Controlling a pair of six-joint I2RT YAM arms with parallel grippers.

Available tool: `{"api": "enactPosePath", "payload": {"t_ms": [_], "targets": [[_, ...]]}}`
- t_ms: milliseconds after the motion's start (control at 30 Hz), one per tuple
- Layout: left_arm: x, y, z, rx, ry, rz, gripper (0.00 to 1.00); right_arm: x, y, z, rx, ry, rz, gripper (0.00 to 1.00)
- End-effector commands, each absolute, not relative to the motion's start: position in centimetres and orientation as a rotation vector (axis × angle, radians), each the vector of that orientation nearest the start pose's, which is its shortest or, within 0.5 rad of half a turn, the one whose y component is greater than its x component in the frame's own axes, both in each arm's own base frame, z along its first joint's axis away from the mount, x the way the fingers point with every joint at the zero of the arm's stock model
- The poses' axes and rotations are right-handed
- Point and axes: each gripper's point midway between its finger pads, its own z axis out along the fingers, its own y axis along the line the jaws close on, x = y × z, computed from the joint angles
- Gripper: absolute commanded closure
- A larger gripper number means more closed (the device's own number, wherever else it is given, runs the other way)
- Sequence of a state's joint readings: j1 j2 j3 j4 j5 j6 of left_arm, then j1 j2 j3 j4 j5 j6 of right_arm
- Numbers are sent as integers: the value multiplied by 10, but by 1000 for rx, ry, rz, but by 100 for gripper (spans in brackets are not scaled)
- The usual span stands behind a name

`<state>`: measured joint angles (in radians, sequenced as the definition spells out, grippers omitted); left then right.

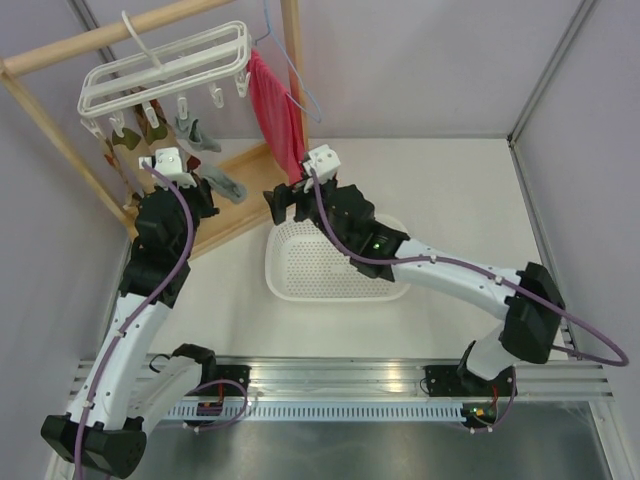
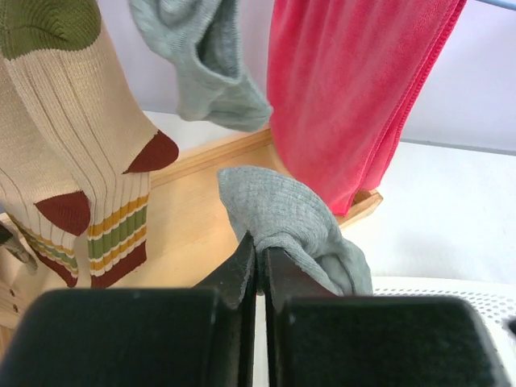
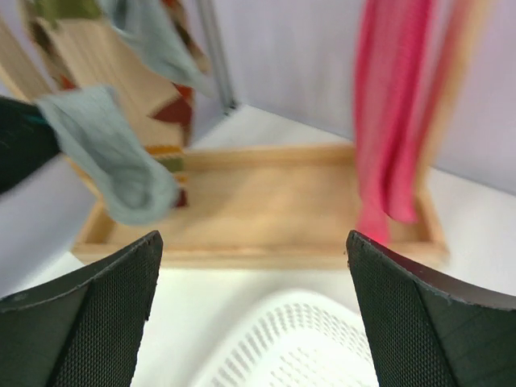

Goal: Remove the socks clipped to the hanger

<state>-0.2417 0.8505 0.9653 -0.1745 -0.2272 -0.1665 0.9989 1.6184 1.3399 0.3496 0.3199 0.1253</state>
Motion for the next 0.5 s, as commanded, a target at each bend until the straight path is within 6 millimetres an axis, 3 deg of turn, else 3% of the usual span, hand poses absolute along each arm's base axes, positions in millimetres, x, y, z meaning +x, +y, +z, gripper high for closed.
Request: {"api": "enactPosePath", "payload": {"t_ms": [0, 100, 167, 200, 233, 267, 300, 333, 367, 467], "targets": [[327, -51, 342, -123, 1630, -166, 98, 329, 352, 307, -323, 1618, 415, 2], [333, -74, 332, -15, 1682, -229, 98, 326, 299, 275, -244, 1717, 282, 2], [331, -97, 331, 63, 1713, -267, 98, 325, 267, 275, -148, 1734, 285, 2], [333, -108, 322, 104, 1749, -265, 98, 322, 251, 254, -141, 1777, 251, 2], [333, -115, 324, 118, 1750, -259, 98, 322, 238, 251, -106, 1785, 246, 2], [325, -139, 320, 183, 1764, -294, 98, 325, 215, 260, -30, 1767, 253, 2], [323, -149, 319, 205, 1771, -311, 98, 322, 203, 247, -19, 1792, 236, 2], [314, -168, 319, 247, 1771, -359, 98, 319, 192, 256, 6, 1771, 260, 2], [310, -176, 317, 243, 1782, -399, 98, 322, 174, 249, 47, 1781, 235, 2], [290, -210, 313, 268, 1807, -565, 98, 321, 143, 245, 103, 1795, 189, 2]]}}
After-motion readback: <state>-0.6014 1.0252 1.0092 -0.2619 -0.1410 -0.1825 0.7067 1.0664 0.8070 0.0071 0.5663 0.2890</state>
